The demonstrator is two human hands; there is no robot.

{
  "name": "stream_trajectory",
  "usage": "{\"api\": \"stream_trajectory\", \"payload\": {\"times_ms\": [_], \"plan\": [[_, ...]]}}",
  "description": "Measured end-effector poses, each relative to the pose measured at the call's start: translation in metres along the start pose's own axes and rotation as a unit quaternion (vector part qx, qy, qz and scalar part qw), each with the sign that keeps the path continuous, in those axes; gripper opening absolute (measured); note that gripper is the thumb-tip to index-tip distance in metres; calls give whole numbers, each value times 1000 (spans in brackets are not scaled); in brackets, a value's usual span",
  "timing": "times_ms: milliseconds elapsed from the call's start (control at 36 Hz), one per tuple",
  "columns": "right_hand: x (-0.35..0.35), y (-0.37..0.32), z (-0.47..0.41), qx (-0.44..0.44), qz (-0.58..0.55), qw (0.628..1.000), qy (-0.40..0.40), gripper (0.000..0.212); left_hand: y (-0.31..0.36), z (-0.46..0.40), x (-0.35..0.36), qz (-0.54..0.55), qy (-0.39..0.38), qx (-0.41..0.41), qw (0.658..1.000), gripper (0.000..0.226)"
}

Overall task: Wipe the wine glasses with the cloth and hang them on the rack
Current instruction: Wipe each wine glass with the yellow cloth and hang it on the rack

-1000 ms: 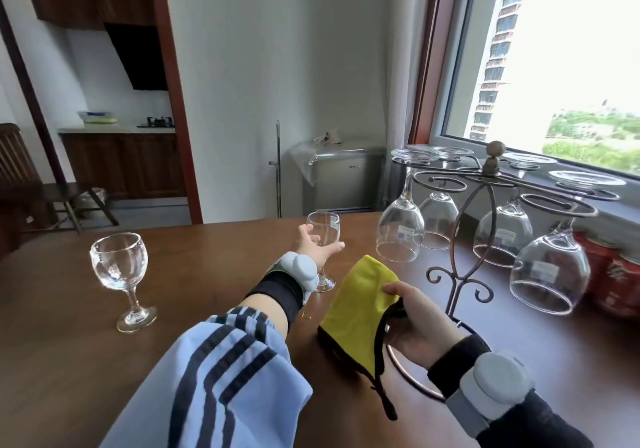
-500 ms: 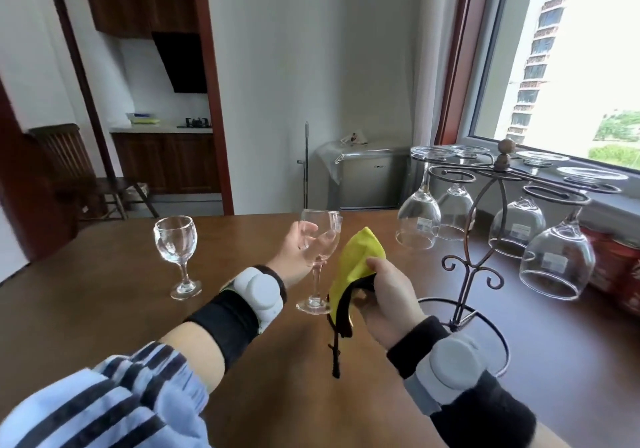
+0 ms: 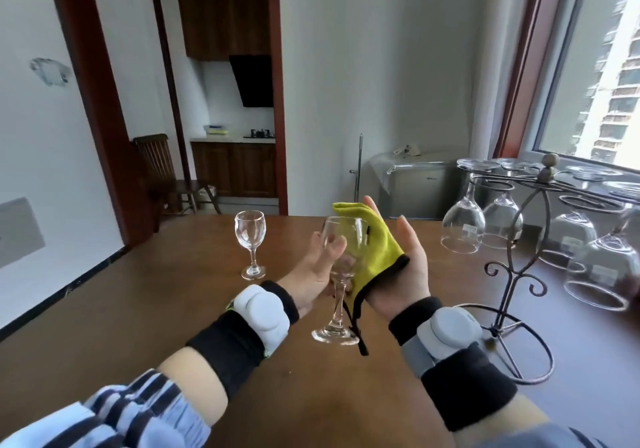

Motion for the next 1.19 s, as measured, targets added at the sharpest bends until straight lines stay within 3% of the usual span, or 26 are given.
{"api": "stream_trajectory", "payload": {"times_ms": [83,139,222,389,528,611,667,806,889,1028,1195], "plan": [[5,5,-5,-2,43,998,49,43,7,4,0,-88,35,36,995,75],[6,12,-8,6,86,991,98,51,7,5,1,-123,56,60,989,53],[6,16,-9,-17,112,985,132,53,8,8,0,-210,92,81,970,48],[2,29,-13,-56,189,966,168,38,0,13,-8,-438,121,80,887,46],[0,22,-16,-65,167,969,171,37,-2,17,-7,-313,22,59,948,58],[-6,21,-19,-1,97,983,156,46,-9,19,-16,-319,-1,52,946,63],[-10,23,-20,22,62,987,147,42,-15,21,-20,-330,-15,37,943,69],[-15,20,-24,9,9,991,136,27,-21,21,-20,-342,26,62,937,87],[-13,21,-21,-2,-9,994,111,38,-19,20,-22,-346,55,78,933,89],[-16,30,-24,-21,-21,991,131,56,-10,15,-23,-442,102,119,883,92],[-11,34,-29,-46,90,990,97,48,-5,12,-13,-534,130,165,819,86]]}}
Point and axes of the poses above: each hand's wrist, its own z-axis away from the middle knuckle, its own x-axis out of the palm, y = z × x, the point moved 4 cm from there along -z, towards the middle knuckle, and after that the axes turned 4 degrees about -y, right-handed, at the moved point
